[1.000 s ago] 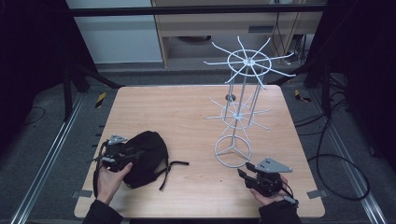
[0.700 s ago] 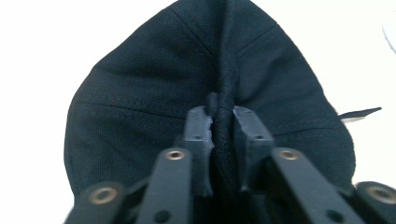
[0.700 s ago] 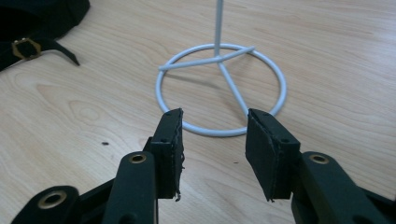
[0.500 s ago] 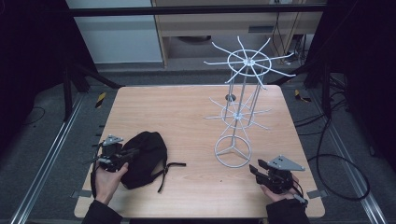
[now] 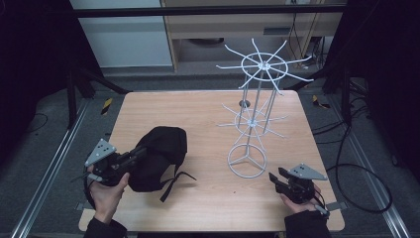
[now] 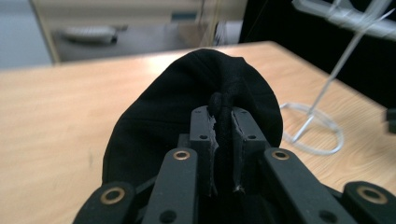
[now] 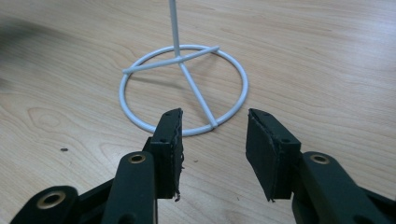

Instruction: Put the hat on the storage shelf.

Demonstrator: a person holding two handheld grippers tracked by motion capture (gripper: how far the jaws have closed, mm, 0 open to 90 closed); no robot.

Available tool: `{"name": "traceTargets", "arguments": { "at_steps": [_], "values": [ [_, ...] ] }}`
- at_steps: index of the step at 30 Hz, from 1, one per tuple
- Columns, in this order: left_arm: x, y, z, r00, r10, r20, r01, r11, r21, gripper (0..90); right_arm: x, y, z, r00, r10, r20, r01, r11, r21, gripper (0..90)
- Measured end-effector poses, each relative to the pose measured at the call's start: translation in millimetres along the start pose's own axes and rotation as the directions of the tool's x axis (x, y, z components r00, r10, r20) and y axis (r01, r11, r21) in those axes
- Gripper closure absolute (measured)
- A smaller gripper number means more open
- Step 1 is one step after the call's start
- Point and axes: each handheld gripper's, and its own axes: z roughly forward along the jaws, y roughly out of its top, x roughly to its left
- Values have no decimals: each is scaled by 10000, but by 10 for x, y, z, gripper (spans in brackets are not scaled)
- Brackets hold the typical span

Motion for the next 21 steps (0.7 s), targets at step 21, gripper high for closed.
{"name": "traceTargets", "arguments": {
  "at_steps": [21],
  "values": [
    [-412,736,-239,9900,471,1332,7,9410,-3384,804,-26,-9,18,9999,-48,164,48,10000,5,558]
  ]
}}
